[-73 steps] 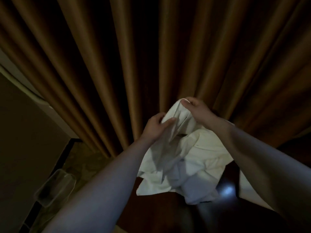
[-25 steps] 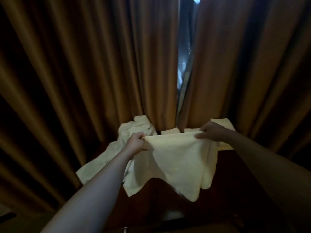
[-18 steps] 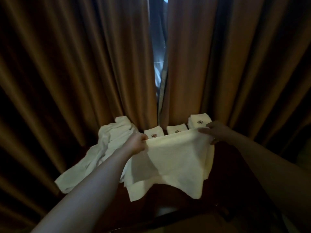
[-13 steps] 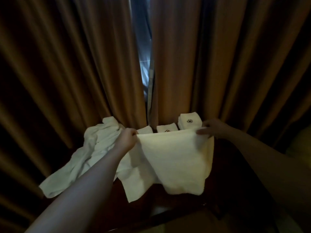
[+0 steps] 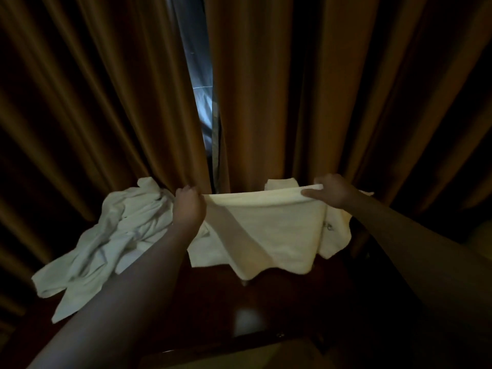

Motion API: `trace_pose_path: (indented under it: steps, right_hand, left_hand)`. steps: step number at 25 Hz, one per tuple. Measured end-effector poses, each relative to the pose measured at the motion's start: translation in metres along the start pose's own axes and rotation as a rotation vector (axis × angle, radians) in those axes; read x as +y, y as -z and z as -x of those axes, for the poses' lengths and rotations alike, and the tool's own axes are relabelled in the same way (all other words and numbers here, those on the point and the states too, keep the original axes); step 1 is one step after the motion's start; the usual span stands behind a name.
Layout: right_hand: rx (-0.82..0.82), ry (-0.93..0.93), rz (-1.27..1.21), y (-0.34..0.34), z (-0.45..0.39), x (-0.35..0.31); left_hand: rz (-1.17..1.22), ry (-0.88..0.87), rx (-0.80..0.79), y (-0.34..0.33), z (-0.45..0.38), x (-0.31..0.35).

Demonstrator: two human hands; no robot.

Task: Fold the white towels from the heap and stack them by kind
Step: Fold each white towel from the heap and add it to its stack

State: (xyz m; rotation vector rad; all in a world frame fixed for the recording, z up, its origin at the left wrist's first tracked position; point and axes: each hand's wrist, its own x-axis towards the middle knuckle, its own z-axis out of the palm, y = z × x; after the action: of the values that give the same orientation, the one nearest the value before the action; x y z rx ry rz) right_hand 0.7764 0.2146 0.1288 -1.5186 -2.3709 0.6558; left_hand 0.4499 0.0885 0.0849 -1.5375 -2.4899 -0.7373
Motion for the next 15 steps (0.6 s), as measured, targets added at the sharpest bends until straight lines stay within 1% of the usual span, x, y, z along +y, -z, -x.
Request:
trace_pose_path:
  steps: [2,5,10,15]
  right_hand:
    - [-0.055,0.040,0.007,0.000,-0.008,0.013]
    - [-0.070,0.039,-0.069,-0.011,-0.019,0.022]
    - [0.013,-0.016,-0.246,-0.036,-0.040,0.018]
    - [0.132,-0.012,-0.251,-0.060,-0.065,0.008]
  left_hand:
    - [-0.008,0.000,0.030,-0.003,0.003,0.002]
    - [0.000,0.014,0.064,-0.010,0.009,-0.002]
    - [0.057,0.070,0.015,-0.020,0.008,-0.019]
    - [0.124,0.103,-0.012,-0.030,-0.014,-0.046]
